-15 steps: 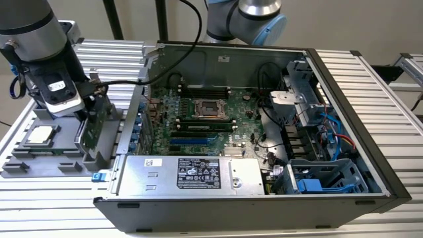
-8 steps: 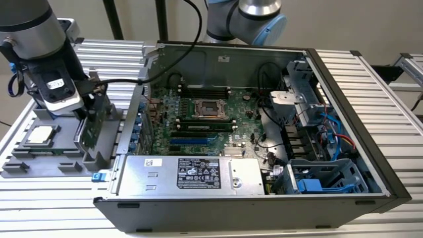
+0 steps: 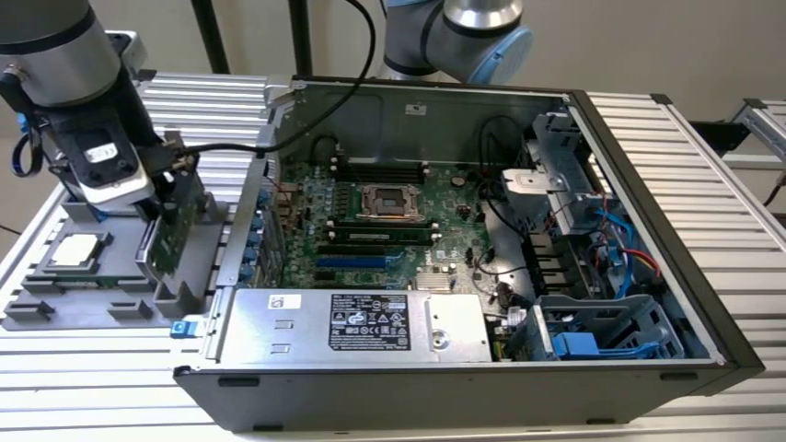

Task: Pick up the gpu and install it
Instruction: 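Pick up the gpu and move the gpu toward the slot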

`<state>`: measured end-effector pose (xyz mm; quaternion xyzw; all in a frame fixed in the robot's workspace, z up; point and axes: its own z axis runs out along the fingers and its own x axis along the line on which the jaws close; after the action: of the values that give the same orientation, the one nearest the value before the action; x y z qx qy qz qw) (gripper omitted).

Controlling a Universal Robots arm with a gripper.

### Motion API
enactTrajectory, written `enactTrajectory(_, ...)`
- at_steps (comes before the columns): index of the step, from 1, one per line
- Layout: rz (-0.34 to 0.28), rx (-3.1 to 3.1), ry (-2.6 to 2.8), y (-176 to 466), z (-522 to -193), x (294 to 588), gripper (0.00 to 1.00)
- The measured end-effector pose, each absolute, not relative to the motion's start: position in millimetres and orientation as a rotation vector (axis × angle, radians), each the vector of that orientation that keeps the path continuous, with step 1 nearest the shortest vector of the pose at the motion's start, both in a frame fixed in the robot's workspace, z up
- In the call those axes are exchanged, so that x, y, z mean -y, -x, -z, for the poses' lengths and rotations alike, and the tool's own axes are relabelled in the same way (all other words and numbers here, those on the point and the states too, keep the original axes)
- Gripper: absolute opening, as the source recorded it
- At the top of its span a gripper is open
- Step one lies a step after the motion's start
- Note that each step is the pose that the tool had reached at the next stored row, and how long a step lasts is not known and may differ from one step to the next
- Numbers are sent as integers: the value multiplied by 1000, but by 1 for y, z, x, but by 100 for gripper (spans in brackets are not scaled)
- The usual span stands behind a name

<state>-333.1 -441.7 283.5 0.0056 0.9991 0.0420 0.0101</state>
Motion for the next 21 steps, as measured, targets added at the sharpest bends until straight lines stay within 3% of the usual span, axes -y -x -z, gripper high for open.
enactTrajectory(21,-131,-3119,-18,333,-290,442,0)
